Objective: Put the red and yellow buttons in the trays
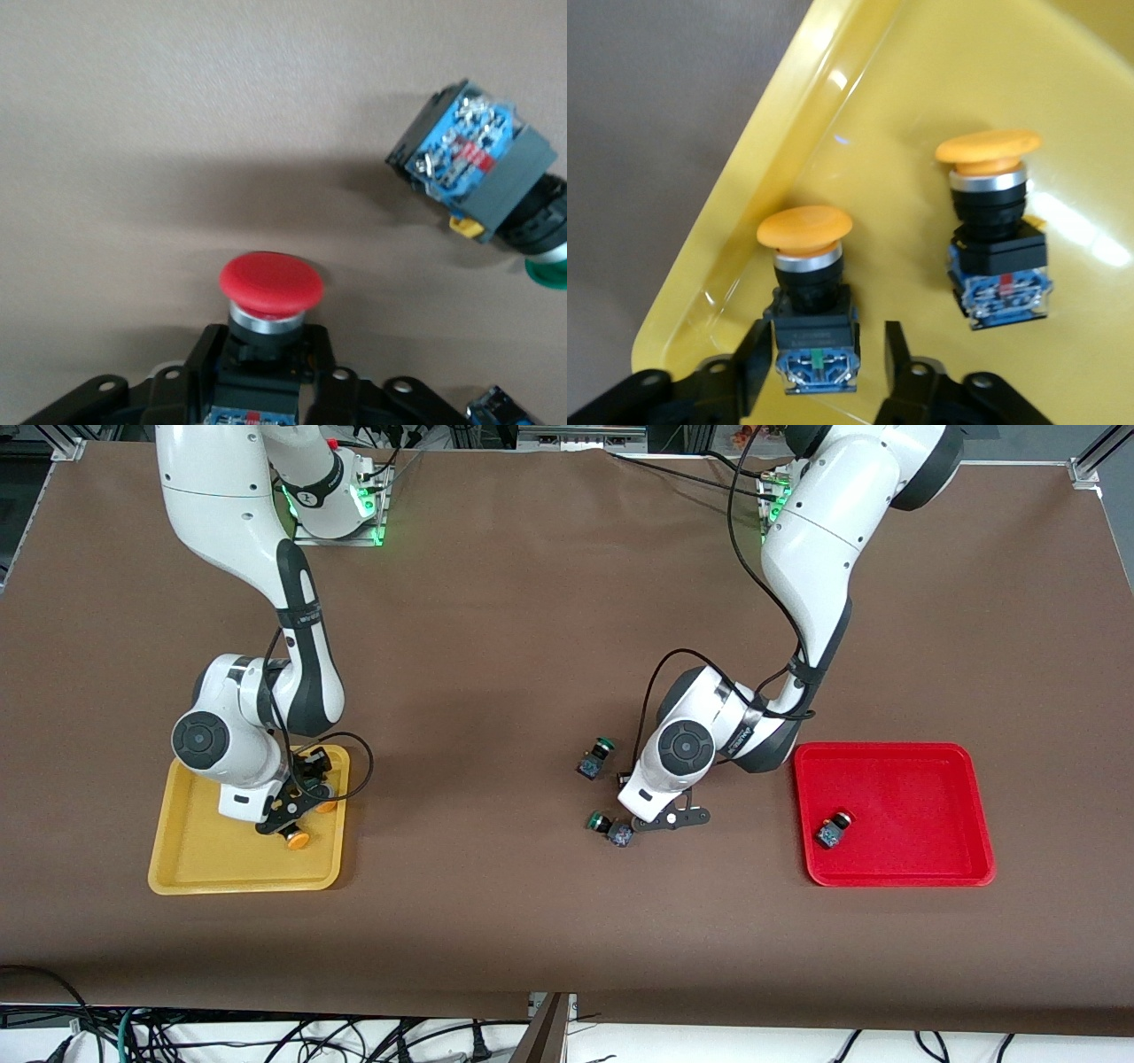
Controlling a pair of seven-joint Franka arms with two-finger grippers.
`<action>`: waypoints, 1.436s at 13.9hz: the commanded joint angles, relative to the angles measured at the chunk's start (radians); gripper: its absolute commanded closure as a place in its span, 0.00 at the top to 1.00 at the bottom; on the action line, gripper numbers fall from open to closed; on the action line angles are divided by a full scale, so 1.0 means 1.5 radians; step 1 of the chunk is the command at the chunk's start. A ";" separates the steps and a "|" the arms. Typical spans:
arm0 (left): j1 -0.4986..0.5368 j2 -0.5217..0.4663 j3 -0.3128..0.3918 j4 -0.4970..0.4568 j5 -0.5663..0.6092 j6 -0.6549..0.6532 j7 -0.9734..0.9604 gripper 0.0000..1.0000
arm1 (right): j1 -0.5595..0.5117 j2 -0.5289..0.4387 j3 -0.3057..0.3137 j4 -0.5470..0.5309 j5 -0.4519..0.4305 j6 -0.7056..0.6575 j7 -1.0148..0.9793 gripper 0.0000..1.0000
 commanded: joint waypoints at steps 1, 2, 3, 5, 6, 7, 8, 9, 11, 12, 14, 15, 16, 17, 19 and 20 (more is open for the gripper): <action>0.019 -0.030 0.005 0.002 0.002 -0.031 -0.005 0.00 | -0.007 -0.025 -0.001 0.036 0.021 -0.032 -0.012 1.00; 0.032 -0.044 0.006 0.007 0.003 -0.061 0.001 0.00 | -0.007 -0.036 -0.003 0.051 0.023 -0.051 0.000 1.00; 0.047 -0.064 0.010 0.008 0.004 -0.084 0.003 0.00 | -0.005 -0.050 -0.005 0.061 0.024 -0.067 0.036 1.00; 0.093 -0.104 0.010 0.008 0.004 -0.119 0.048 0.00 | 0.014 -0.073 0.001 0.072 0.021 -0.070 0.167 1.00; 0.118 -0.117 0.010 0.007 0.004 -0.143 0.106 0.00 | 0.044 -0.080 -0.002 0.074 0.020 -0.071 0.232 1.00; 0.147 -0.127 0.010 0.007 0.004 -0.168 0.174 0.00 | 0.082 -0.081 -0.010 0.074 0.015 -0.071 0.304 1.00; 0.177 -0.135 0.010 0.007 0.004 -0.190 0.236 0.00 | 0.116 -0.089 -0.027 0.074 0.010 -0.075 0.366 1.00; 0.206 -0.142 0.010 0.007 0.004 -0.209 0.300 0.00 | 0.155 -0.106 -0.043 0.074 0.000 -0.082 0.413 1.00; 0.257 -0.142 0.010 0.002 0.004 -0.220 0.414 0.00 | 0.219 -0.143 -0.093 0.074 -0.030 -0.146 0.486 1.00; 0.283 -0.139 0.010 -0.001 0.004 -0.220 0.467 0.00 | 0.241 -0.167 -0.113 0.074 -0.057 -0.174 0.510 1.00; 0.327 -0.134 0.011 -0.006 0.004 -0.220 0.557 0.00 | 0.249 -0.219 -0.128 0.075 -0.070 -0.234 0.555 1.00; 0.350 -0.128 0.011 -0.008 0.008 -0.220 0.607 0.00 | 0.247 -0.231 -0.131 0.075 -0.072 -0.255 0.551 1.00; 0.370 -0.113 0.011 -0.009 0.018 -0.218 0.658 0.00 | 0.232 -0.258 -0.130 0.075 -0.073 -0.281 0.542 1.00; 0.391 -0.104 0.011 -0.009 0.029 -0.213 0.700 0.00 | 0.202 -0.279 -0.126 0.075 -0.074 -0.309 0.512 1.00; 0.414 -0.084 0.011 -0.013 0.037 -0.184 0.749 0.01 | 0.146 -0.296 -0.110 0.076 -0.065 -0.341 0.369 1.00; 0.425 -0.077 0.011 -0.020 0.039 -0.163 0.775 0.02 | 0.116 -0.313 -0.090 0.076 -0.062 -0.351 0.337 1.00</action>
